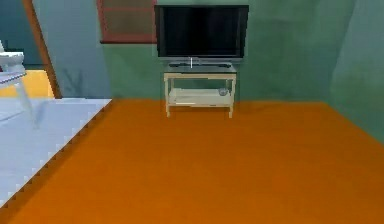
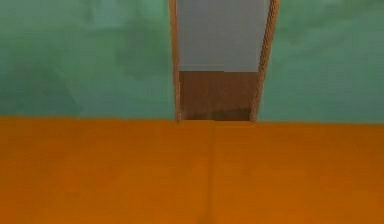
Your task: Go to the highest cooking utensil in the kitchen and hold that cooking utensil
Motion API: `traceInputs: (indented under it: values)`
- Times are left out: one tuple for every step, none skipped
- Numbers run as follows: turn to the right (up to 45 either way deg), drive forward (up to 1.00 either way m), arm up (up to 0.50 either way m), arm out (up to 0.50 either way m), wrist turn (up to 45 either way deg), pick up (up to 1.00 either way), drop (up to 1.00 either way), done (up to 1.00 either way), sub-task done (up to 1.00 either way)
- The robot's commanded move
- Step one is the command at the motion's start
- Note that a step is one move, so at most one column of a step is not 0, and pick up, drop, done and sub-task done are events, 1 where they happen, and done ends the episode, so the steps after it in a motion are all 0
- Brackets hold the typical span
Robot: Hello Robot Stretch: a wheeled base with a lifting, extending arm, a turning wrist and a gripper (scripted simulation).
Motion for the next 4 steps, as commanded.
traceInputs:
  values:
    - [0.0, 0.3, 0.0, 0.0, 0.0, 0.0, 0.0, 0.0, 0.0]
    - [-33.0, 0.0, 0.0, 0.0, 0.0, 0.0, 0.0, 0.0, 0.0]
    - [0.0, 1.0, 0.0, 0.0, 0.0, 0.0, 0.0, 0.0, 0.0]
    - [0.0, 1.0, 0.0, 0.0, 0.0, 0.0, 0.0, 0.0, 0.0]
